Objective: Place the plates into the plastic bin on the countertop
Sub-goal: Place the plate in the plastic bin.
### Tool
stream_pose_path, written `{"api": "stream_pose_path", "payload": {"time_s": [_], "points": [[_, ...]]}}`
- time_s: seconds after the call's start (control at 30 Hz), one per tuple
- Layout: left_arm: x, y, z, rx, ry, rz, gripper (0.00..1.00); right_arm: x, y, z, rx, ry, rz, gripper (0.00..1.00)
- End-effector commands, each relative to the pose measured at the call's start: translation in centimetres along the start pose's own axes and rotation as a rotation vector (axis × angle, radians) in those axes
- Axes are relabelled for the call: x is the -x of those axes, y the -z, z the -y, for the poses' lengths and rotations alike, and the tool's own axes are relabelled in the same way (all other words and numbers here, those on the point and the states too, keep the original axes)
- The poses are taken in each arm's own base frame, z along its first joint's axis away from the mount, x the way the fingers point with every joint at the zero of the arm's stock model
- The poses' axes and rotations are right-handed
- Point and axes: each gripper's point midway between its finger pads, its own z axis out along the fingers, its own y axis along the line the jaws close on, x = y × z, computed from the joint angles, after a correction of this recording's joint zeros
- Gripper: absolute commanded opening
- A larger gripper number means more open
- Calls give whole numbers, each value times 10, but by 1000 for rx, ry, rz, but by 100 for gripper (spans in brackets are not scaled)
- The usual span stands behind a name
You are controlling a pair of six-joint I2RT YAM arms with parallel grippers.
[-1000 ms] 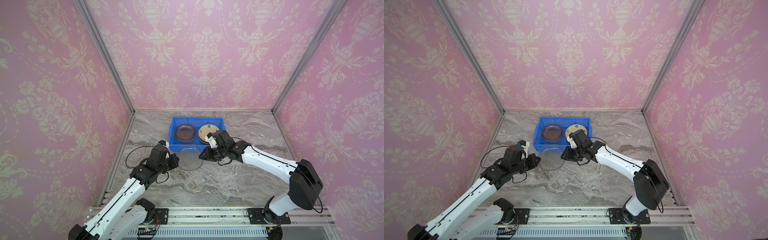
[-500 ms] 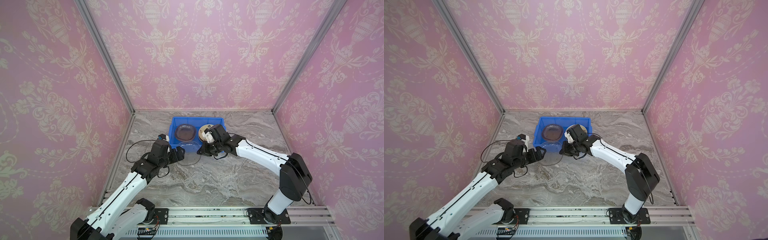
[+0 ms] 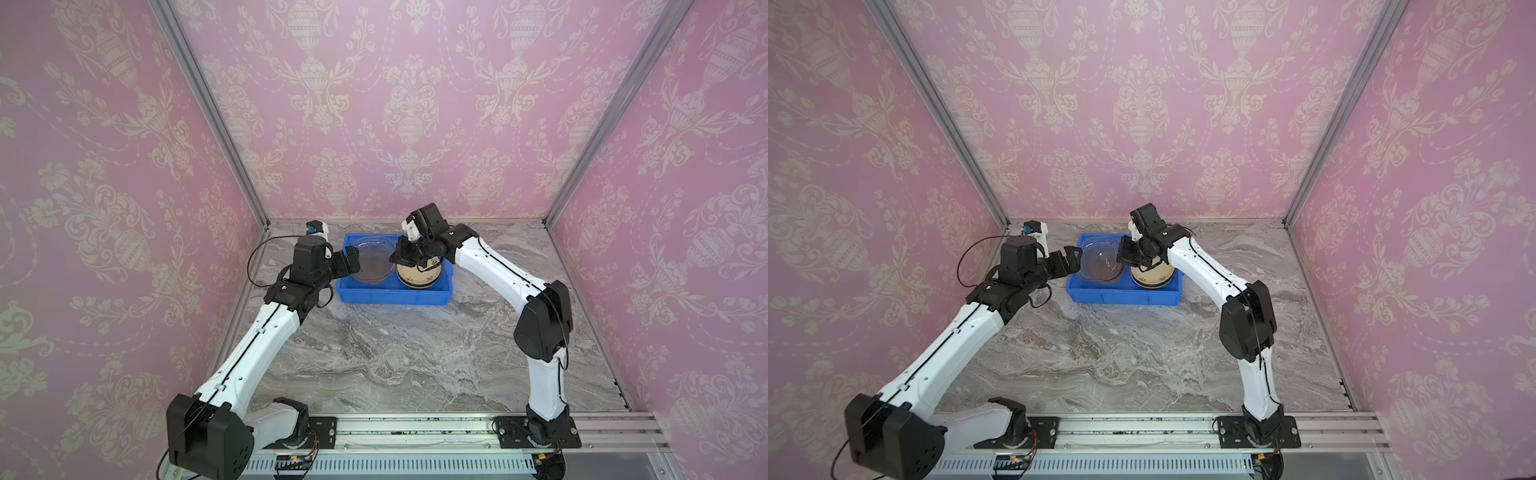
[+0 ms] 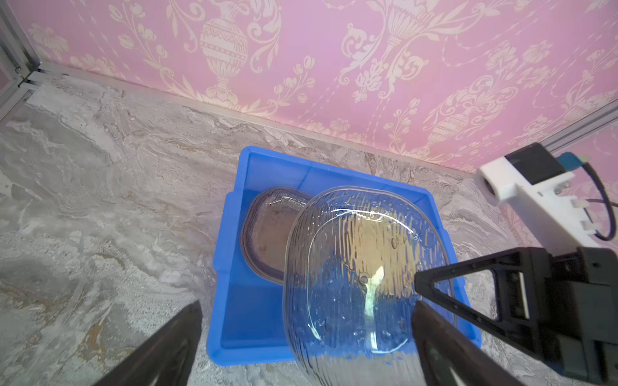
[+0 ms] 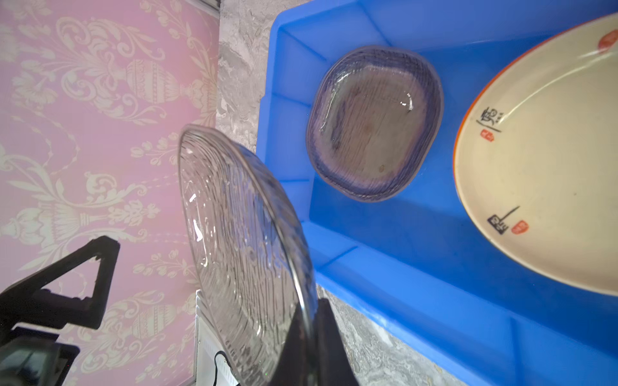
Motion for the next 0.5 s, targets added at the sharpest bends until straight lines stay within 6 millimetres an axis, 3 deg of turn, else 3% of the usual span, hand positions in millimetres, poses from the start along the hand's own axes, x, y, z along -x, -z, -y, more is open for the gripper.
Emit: {"api": "stream_pose_path", "payload": {"time_s": [0.0,0.17,0.33,0.47], "points": [[20,-10,1,-54,1,43,99,21,-11,2,-14,-57,31,0],[17,-22,-11,-82,67,28,99,38,-41,2,9,-112,31,0],[15,-26,-17,-79,89,18,99,39,-71,24,-19,-175,8,0],[12,-29,-18,-81,99,11,99,40,-84,44,-49,-224,31,0]]}}
